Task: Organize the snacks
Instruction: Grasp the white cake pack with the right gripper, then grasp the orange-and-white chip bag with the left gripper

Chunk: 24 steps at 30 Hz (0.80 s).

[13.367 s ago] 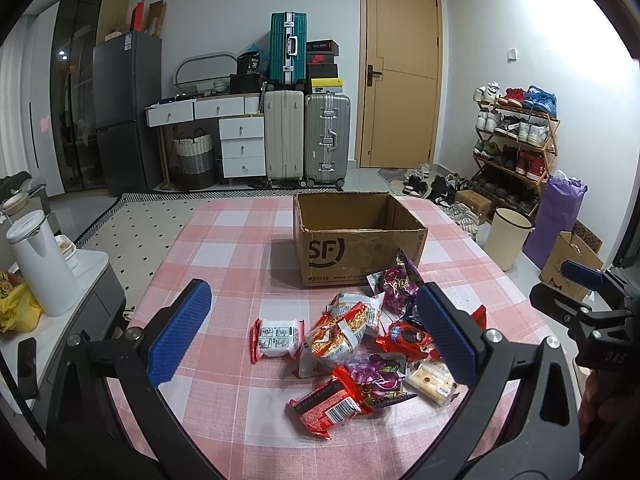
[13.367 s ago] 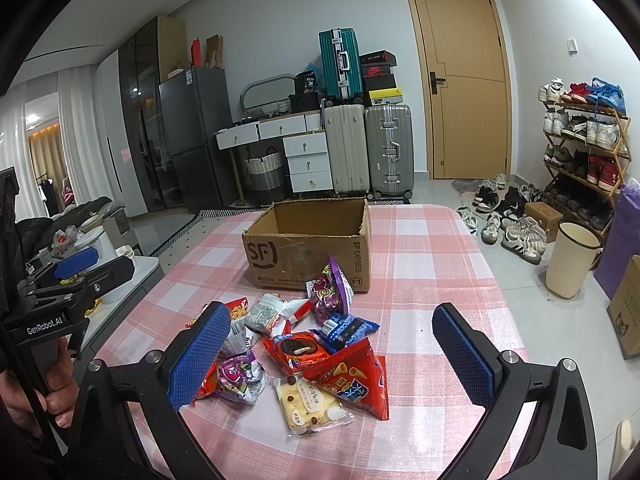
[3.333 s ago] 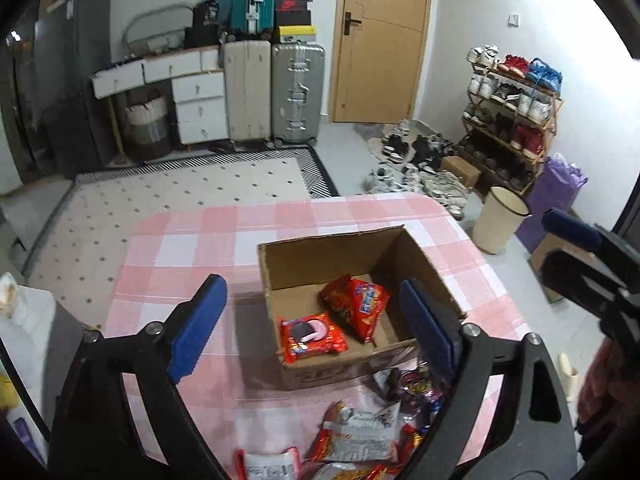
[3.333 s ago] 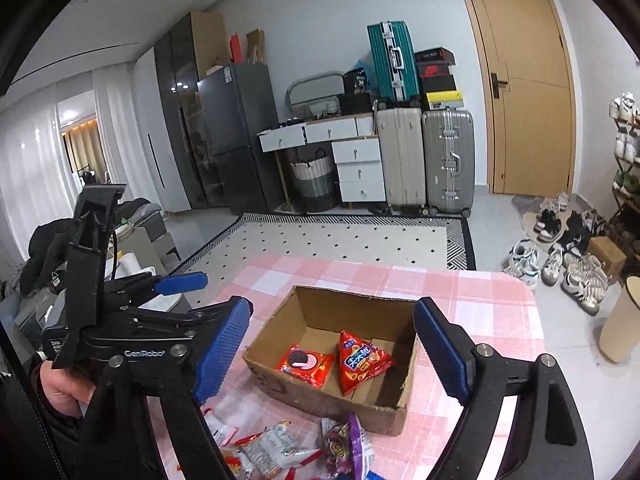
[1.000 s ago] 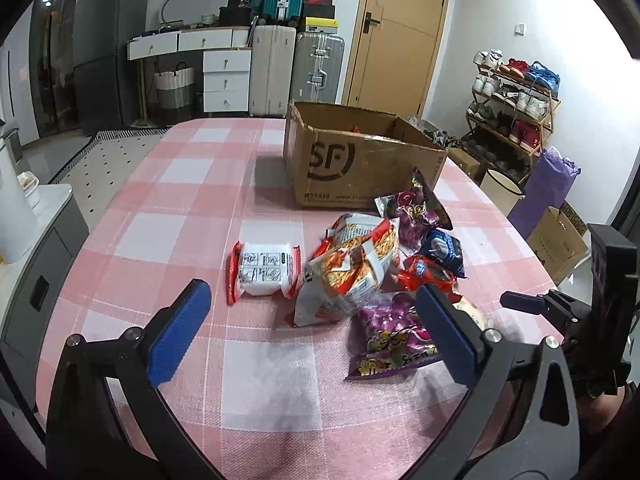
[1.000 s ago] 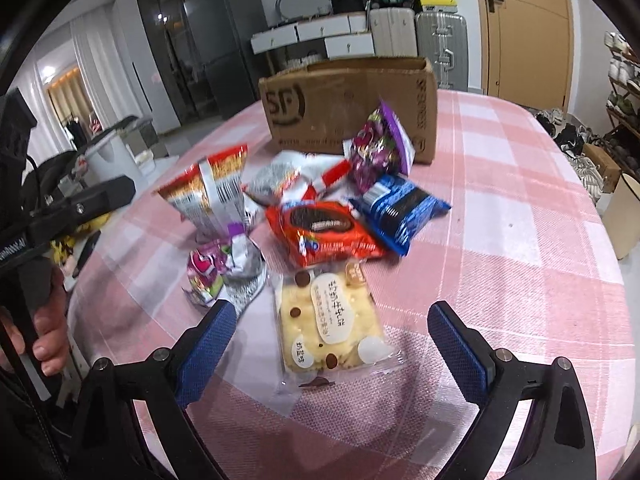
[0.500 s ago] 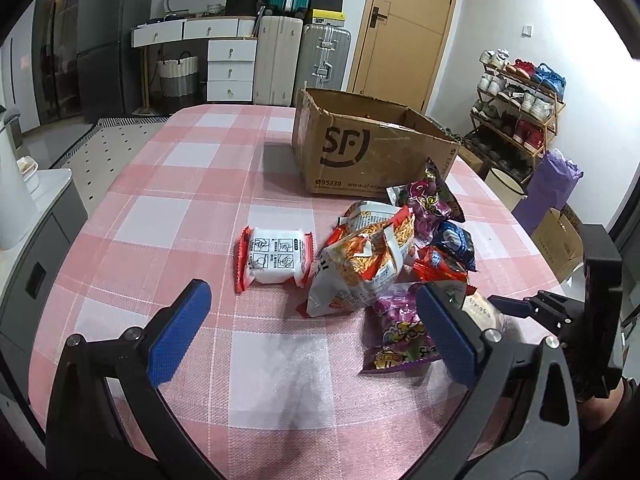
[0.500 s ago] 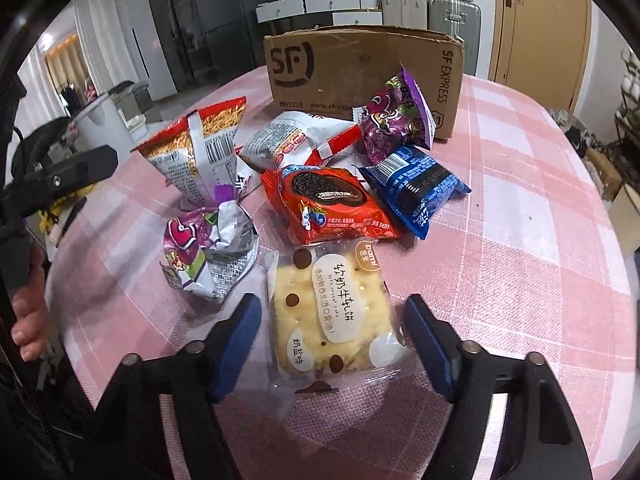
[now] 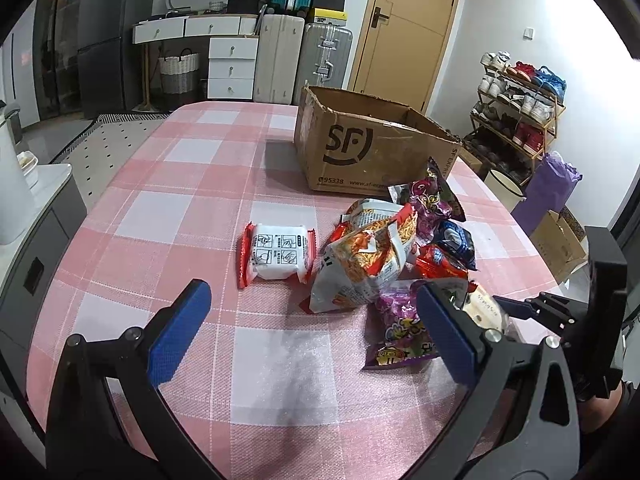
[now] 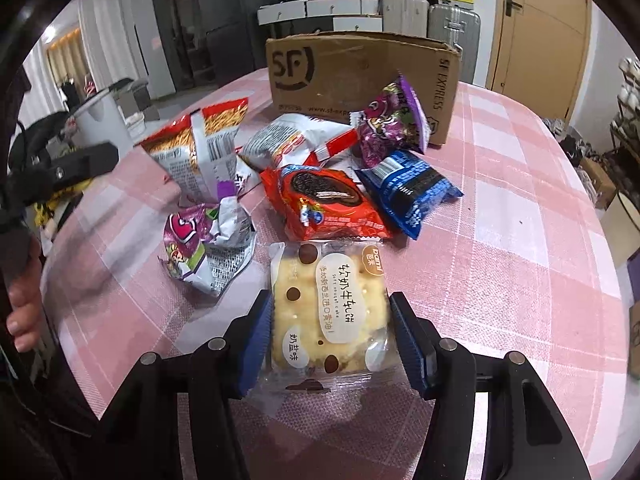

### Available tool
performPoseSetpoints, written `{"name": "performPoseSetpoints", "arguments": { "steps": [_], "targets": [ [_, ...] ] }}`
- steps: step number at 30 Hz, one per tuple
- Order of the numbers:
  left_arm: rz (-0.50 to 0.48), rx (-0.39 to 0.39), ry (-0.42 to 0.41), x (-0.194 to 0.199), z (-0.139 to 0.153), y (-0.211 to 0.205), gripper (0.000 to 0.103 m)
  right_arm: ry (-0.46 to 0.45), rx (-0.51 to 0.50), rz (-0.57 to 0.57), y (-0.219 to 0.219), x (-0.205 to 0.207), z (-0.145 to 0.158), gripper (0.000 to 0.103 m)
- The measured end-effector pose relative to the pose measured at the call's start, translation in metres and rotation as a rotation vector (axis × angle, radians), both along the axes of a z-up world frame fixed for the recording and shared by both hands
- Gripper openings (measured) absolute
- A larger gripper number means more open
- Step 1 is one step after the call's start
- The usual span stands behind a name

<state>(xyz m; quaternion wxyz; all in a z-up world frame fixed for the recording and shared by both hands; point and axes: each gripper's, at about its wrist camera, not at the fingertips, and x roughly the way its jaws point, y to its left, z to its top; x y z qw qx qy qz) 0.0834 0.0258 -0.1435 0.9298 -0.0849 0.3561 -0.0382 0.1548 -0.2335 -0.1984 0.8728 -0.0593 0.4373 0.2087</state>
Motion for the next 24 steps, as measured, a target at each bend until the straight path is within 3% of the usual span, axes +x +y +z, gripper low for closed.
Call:
{"name": "performPoseSetpoints", "arguments": {
  "steps": [10, 24],
  "targets": [
    [-0.011, -0.002, 0.022, 0.003, -0.006, -0.001, 0.102, -0.006, 0.023, 0.001, -0.004, -0.003, 0.004, 0.058],
    [-0.095, -0.018, 0.070, 0.039, -0.019, -0.018, 0.102, -0.022, 0.098, -0.019, -0.027, -0.009, 0.010, 0.058]
  ]
}}
